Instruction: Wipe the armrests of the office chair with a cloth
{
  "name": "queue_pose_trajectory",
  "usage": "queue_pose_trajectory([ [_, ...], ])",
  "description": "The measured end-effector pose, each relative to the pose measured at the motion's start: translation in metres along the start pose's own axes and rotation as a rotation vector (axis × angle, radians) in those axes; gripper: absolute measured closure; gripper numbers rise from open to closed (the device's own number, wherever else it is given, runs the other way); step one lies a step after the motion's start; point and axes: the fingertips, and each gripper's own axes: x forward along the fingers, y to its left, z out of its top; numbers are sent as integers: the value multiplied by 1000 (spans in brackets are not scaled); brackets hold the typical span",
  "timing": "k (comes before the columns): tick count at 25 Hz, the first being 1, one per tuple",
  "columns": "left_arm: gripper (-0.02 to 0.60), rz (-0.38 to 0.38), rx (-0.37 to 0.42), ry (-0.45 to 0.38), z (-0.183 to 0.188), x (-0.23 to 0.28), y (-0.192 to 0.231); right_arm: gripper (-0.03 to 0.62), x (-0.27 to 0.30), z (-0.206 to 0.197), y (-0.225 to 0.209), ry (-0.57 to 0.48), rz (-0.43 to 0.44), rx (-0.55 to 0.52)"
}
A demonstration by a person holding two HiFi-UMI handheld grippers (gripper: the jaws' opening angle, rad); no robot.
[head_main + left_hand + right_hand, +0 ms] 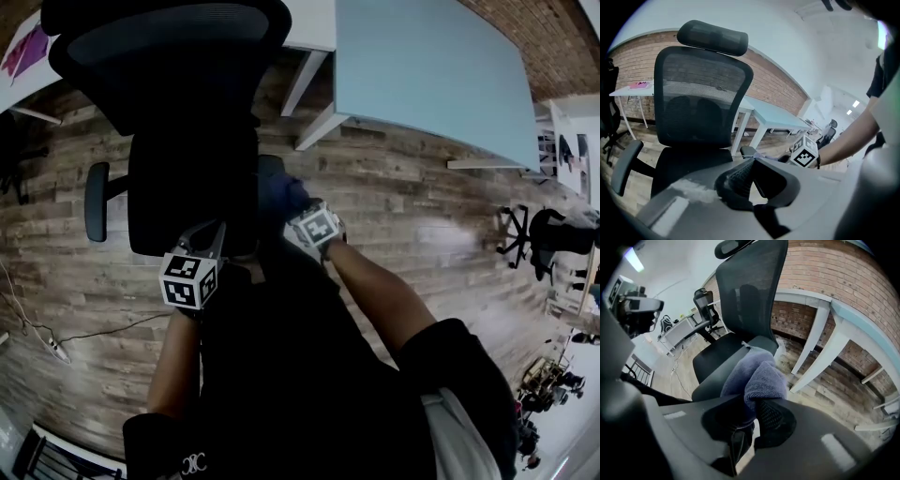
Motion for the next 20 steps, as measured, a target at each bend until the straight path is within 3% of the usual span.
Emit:
queue_pose_trajectory([
  [5, 575, -48, 33, 13, -6, -6, 3, 530, -11, -45, 51, 35, 45, 13],
  [8, 575, -77, 48, 16, -10, -7, 2, 530, -25, -61, 71, 56, 20, -59],
  [14, 575, -120, 79, 33, -20, -12, -4, 530, -29, -55, 110, 26, 50, -150],
  [20, 575, -123, 90, 41, -31, -25, -3, 530, -13, -24, 109, -16, 43, -134],
])
